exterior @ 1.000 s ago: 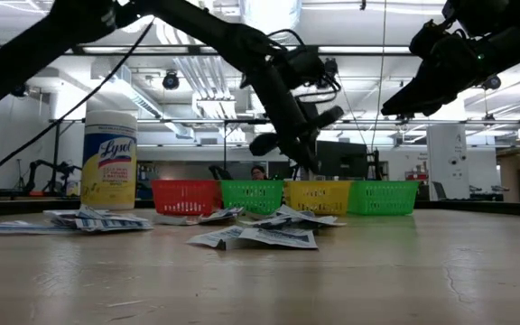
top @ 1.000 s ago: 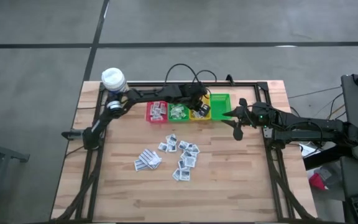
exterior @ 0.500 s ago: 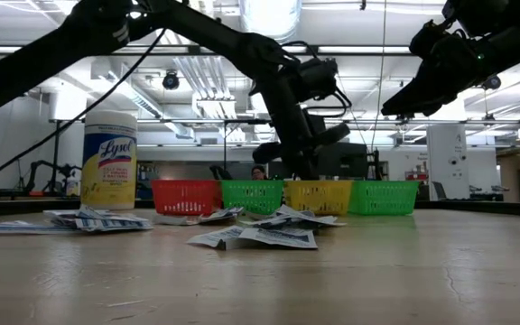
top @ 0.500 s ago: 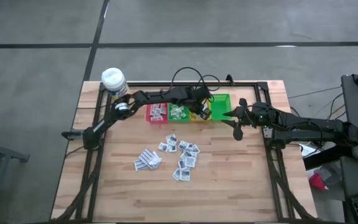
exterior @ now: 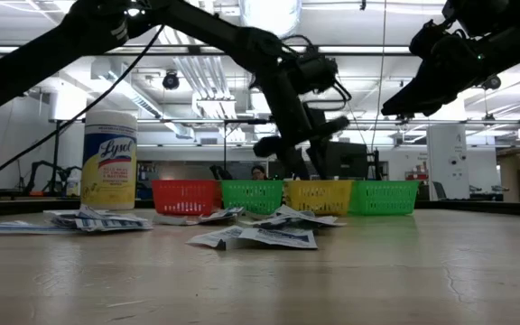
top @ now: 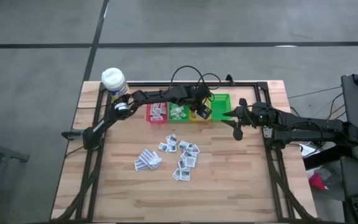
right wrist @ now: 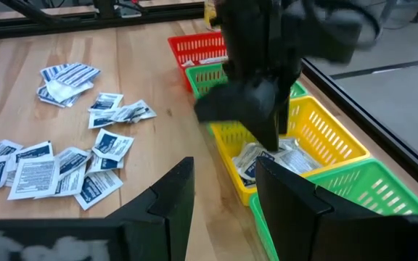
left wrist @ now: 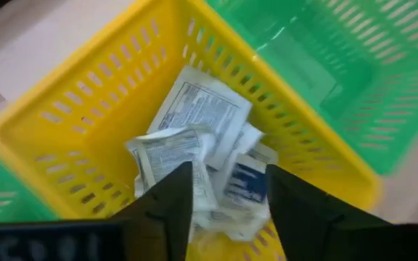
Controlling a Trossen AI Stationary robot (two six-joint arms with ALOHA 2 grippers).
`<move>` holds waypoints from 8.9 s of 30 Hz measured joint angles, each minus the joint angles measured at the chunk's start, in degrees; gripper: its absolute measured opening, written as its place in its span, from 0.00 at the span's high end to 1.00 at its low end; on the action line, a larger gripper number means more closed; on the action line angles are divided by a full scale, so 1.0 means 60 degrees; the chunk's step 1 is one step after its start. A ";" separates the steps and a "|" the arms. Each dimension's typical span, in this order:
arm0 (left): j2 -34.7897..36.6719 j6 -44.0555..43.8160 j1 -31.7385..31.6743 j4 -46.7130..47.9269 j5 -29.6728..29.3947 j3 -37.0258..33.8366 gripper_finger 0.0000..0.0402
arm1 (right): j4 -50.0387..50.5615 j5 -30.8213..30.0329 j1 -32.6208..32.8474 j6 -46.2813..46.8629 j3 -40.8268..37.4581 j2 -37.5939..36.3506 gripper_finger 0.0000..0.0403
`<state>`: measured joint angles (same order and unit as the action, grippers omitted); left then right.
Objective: Pick & Place First Aid Supplies
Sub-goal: Put the alcohol pad into the yellow bin
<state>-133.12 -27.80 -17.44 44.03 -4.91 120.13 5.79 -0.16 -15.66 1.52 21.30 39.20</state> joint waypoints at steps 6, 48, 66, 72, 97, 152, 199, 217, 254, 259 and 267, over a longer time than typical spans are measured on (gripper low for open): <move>0.0790 0.0280 0.0009 0.1230 0.0525 0.0389 0.54 | 0.0004 0.0000 0.0001 -0.0002 0.0000 0.0000 0.64; 0.4535 0.3800 0.4311 0.1913 -0.1129 -0.6315 0.54 | -0.0001 0.0000 -0.0003 -0.0029 0.0000 0.0000 0.64; 0.5289 0.5324 0.4388 0.0380 -0.0839 -0.8214 0.54 | -0.0005 0.0004 0.0001 -0.0001 0.0000 0.0000 0.64; 0.4913 0.5703 0.4402 0.0203 -0.0290 -0.8213 0.54 | -0.0005 0.0000 0.0001 -0.0004 0.0000 0.0000 0.64; 0.4193 0.5867 0.4349 -0.0100 -0.0484 -0.8383 0.69 | -0.0005 0.0004 0.0001 -0.0004 0.0000 0.0003 0.64; 0.4242 0.0629 0.1438 -0.2787 0.0586 -0.3187 1.00 | -0.0012 0.0000 -0.0003 -0.0007 0.0000 0.0003 0.64; 0.1079 0.1911 0.0319 -0.2611 -0.0566 -0.2706 1.00 | -0.0009 0.0000 0.0001 -0.0006 0.0000 0.0002 0.64; 0.1046 0.2197 0.0319 -0.2925 -0.0335 -0.2721 0.82 | -0.0009 0.0000 -0.0003 -0.0007 0.0000 0.0004 0.64; 0.3661 -0.2011 0.2878 0.4441 0.0911 -0.1253 0.53 | -0.0004 0.0000 0.0001 -0.0029 0.0000 0.0000 0.64; 0.3658 -0.2694 0.3465 0.4210 0.0870 -0.2132 0.53 | -0.0005 0.0003 0.0001 -0.0030 0.0000 0.0003 0.64; 0.3658 -0.1699 0.4537 0.3343 -0.0849 -0.3877 0.53 | -0.0005 0.0004 0.0001 -0.0033 0.0000 0.0002 0.64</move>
<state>-111.18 -38.00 9.78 64.09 -10.00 96.88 5.76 -0.14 -15.66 1.32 21.30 39.21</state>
